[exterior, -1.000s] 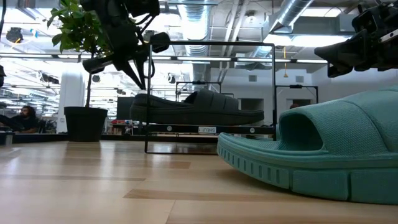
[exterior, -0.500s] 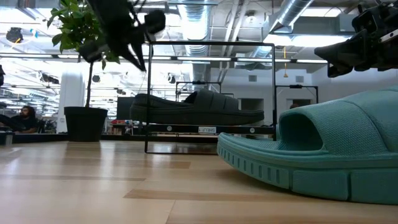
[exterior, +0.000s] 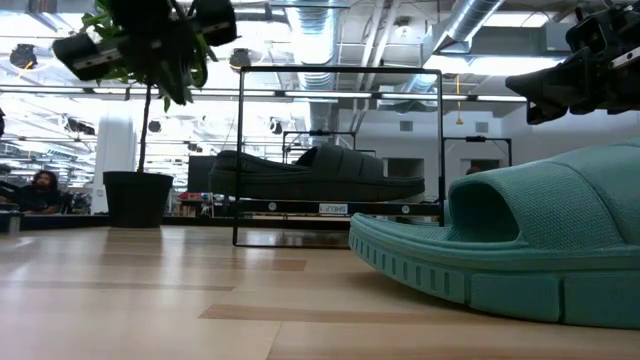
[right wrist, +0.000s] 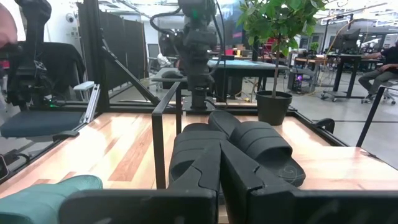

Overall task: Pick and place slides into the shelf
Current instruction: Put the black slide on the shelf

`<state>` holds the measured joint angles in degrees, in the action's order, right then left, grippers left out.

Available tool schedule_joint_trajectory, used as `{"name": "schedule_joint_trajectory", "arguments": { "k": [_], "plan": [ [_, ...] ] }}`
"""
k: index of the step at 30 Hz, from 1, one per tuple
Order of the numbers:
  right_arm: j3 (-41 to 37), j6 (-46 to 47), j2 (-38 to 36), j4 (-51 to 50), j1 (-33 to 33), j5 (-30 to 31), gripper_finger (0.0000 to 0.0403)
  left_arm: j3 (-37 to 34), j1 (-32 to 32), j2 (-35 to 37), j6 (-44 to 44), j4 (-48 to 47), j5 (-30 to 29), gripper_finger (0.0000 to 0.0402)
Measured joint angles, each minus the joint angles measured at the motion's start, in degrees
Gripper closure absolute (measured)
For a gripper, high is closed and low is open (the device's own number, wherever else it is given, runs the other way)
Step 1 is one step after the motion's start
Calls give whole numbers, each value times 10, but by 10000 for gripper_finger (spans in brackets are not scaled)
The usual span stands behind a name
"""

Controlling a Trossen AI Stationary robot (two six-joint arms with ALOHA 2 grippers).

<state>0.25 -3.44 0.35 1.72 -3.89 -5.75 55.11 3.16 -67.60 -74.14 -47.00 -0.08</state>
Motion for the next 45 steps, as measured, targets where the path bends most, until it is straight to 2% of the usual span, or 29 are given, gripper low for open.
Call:
{"name": "schedule_joint_trajectory", "arguments": {
  "k": [9, 15, 22, 28, 35, 45],
  "plan": [
    [0, 0, 0, 0, 0, 0, 403, -62, -17, 0, -75, 4, -36, 401],
    [0, 0, 0, 0, 0, 0, 403, -89, -34, -2, -110, 77, -43, 401],
    [0, 0, 0, 0, 0, 0, 403, -89, -46, -43, -123, 129, -43, 401],
    [0, 0, 3, -1, 0, 1, 403, -89, -56, -75, -146, 160, -78, 401],
    [0, 0, 5, 0, 0, 1, 403, -88, -81, -77, -196, 218, -110, 401],
    [0, 0, 5, 0, 0, 2, 403, -65, -91, -77, -206, 222, -133, 401]
  ]
}}
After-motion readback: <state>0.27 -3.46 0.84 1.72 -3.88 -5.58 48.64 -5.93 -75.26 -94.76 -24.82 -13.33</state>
